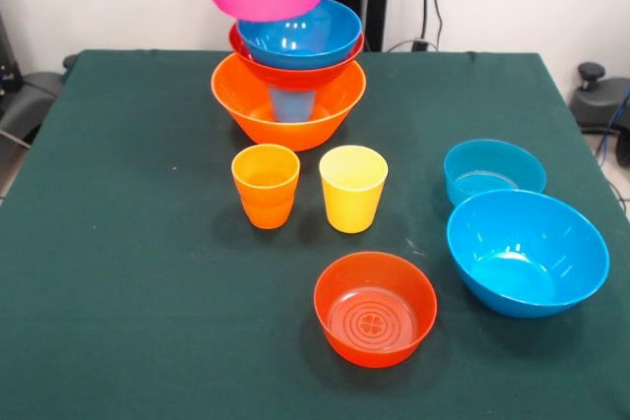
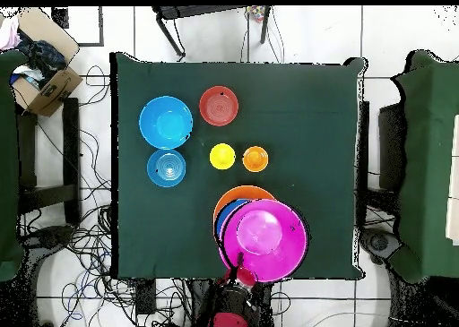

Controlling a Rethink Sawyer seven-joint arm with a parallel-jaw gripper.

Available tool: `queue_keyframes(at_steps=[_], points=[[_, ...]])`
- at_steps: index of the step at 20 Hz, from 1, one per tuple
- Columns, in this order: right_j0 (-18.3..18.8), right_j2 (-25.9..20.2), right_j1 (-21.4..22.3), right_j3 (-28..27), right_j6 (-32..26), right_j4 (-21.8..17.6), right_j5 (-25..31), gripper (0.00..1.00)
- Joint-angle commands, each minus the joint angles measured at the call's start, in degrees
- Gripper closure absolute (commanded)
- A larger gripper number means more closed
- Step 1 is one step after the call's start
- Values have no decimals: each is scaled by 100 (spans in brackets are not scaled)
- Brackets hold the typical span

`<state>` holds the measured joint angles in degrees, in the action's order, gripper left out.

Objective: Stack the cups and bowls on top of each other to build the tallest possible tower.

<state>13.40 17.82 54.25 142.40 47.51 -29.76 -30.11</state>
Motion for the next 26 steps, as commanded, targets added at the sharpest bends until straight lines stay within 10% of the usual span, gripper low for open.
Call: queue_keyframes(at_steps=[1, 26], points=[[-236, -85, -394, -619, 1244, 391, -409, 100], [-752, 166, -1094, -714, 1400, 826, -1033, 100]])
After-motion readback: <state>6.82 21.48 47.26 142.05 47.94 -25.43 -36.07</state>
